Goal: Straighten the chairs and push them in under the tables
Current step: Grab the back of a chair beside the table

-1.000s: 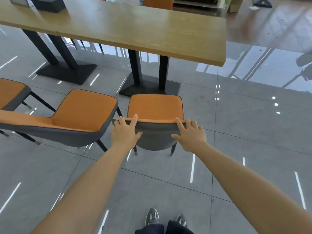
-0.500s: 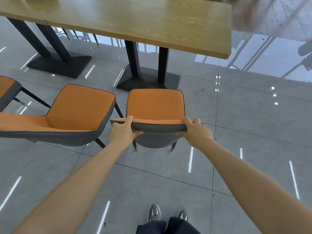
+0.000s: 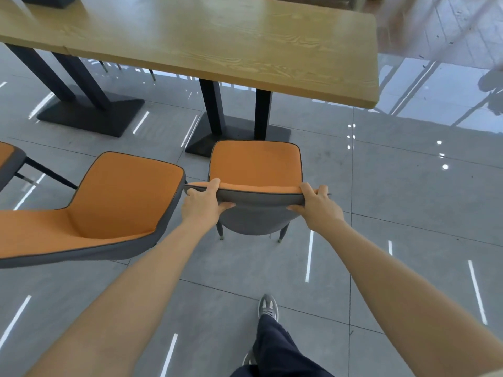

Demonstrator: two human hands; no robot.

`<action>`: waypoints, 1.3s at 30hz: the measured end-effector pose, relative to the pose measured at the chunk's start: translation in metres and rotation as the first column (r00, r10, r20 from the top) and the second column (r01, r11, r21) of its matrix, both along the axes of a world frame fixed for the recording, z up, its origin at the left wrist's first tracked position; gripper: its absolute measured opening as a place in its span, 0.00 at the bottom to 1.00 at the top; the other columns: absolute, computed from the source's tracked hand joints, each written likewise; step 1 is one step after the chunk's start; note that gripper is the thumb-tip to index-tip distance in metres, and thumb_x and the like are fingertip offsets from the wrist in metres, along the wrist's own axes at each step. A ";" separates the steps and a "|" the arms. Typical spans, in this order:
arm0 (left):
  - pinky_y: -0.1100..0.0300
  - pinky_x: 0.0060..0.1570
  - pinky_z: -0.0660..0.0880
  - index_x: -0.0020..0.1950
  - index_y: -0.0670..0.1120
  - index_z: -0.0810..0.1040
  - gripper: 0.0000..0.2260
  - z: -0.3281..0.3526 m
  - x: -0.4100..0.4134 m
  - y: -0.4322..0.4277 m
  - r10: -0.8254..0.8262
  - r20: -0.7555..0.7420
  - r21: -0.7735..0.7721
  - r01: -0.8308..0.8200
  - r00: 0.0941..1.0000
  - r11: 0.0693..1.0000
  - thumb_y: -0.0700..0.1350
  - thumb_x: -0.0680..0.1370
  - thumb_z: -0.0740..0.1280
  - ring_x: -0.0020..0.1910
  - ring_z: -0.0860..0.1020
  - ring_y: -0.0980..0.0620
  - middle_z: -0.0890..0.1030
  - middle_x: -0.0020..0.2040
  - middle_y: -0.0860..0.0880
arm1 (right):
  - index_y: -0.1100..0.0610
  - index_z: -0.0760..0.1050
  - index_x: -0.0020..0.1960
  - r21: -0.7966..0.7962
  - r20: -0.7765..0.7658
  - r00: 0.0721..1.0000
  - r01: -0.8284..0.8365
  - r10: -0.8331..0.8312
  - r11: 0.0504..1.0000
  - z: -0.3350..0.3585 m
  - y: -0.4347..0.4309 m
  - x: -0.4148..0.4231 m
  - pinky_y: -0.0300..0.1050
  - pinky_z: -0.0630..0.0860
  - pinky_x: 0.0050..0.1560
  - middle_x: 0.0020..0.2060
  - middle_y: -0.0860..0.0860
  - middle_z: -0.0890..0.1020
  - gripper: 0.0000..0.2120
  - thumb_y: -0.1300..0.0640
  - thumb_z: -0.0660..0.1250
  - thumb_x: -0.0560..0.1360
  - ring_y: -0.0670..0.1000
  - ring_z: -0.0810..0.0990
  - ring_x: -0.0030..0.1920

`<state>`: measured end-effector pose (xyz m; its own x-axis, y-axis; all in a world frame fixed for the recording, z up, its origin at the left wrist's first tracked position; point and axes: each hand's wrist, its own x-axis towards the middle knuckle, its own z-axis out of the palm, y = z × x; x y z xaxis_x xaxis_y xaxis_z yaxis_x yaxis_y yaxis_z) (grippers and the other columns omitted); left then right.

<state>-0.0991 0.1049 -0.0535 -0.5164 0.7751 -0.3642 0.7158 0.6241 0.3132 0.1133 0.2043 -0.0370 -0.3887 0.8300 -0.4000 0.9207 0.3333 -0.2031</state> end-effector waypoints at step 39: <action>0.44 0.74 0.54 0.77 0.51 0.44 0.28 0.030 -0.184 0.045 -0.490 -0.307 -0.136 0.472 0.816 0.871 0.56 0.81 0.52 0.77 0.50 0.41 0.49 0.78 0.41 | 0.55 0.35 0.77 0.019 0.019 0.944 0.330 -0.331 0.944 0.022 -0.015 -0.169 0.57 0.47 0.76 0.77 0.58 0.39 0.35 0.44 0.51 0.81 0.59 0.41 0.78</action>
<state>-0.2831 0.1499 -0.0237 -0.1771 0.9405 -0.2899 0.9832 0.1822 -0.0094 -0.0557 0.1892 -0.0150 -0.0829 0.9164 -0.3917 0.9837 0.0123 -0.1792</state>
